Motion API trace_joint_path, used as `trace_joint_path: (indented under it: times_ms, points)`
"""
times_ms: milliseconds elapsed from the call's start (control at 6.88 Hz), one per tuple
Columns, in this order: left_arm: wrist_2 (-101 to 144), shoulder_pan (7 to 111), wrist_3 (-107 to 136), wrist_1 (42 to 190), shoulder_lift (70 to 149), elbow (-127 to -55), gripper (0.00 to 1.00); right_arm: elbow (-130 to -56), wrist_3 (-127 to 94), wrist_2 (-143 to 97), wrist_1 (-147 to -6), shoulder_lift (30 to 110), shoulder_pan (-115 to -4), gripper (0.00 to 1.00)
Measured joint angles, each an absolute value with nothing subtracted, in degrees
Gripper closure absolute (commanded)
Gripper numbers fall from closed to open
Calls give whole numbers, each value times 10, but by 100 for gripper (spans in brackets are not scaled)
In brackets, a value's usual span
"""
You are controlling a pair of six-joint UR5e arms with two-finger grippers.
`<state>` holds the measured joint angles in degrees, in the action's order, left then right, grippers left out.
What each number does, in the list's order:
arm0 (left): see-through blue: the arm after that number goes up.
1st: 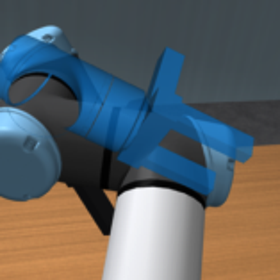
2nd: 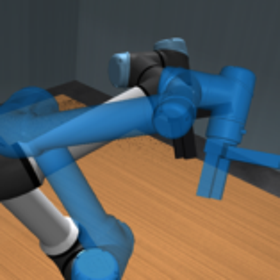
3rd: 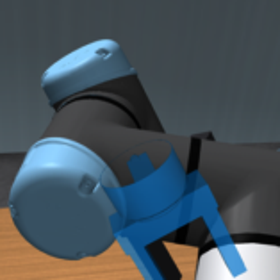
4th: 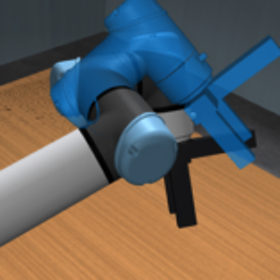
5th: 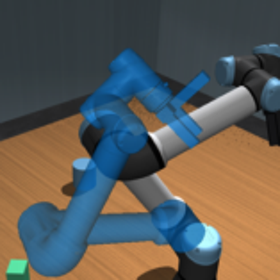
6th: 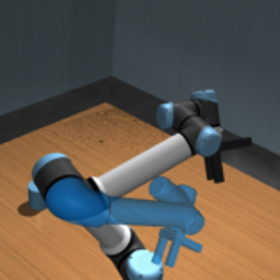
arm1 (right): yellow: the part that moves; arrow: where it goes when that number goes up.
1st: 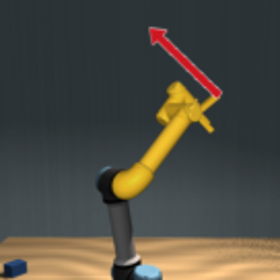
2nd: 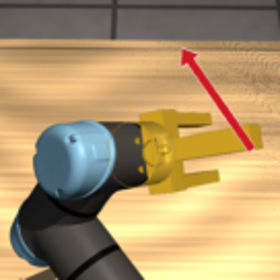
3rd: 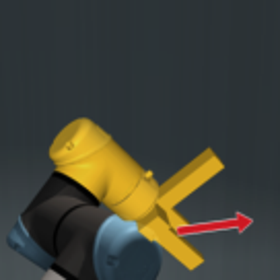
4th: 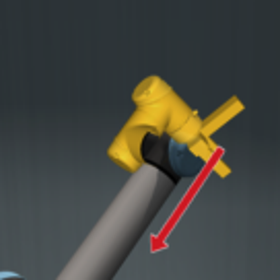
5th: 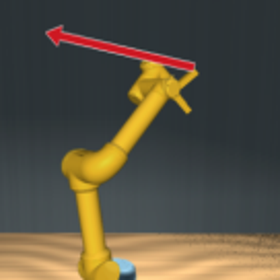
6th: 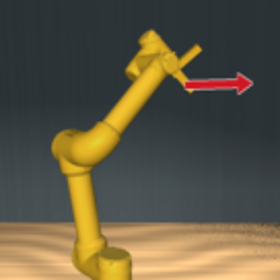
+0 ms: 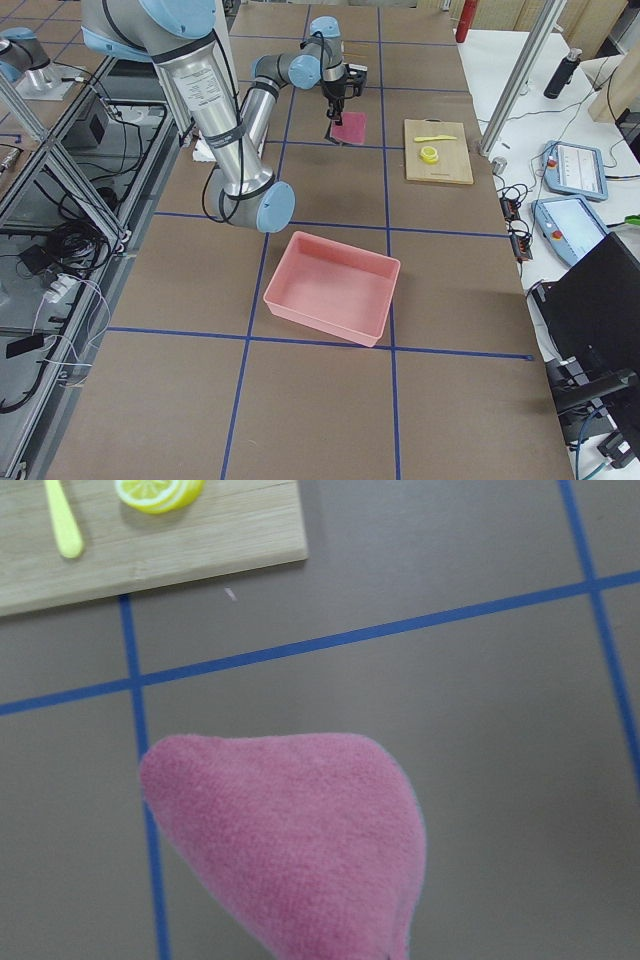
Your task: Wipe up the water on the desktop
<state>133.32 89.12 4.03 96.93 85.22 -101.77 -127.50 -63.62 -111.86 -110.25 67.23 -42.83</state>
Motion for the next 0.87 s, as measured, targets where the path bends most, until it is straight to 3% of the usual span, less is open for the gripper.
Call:
trace_joint_path:
  times_ms: [291, 436, 581, 872]
  points:
    - [1333, 891, 41, 970, 853, -1018, 1, -1304, -429, -1192, -1103, 803, -549, 100]
    - [1333, 890, 41, 970, 853, -1018, 1, -1308, -320, -1224, -1098, 872, -609, 74]
    - [1333, 890, 41, 970, 854, -1019, 1, -1309, -239, -1247, -1077, 937, -653, 1]
    - [1333, 890, 42, 969, 859, -1018, 1, -1300, -175, -1264, -1001, 1026, -695, 0]
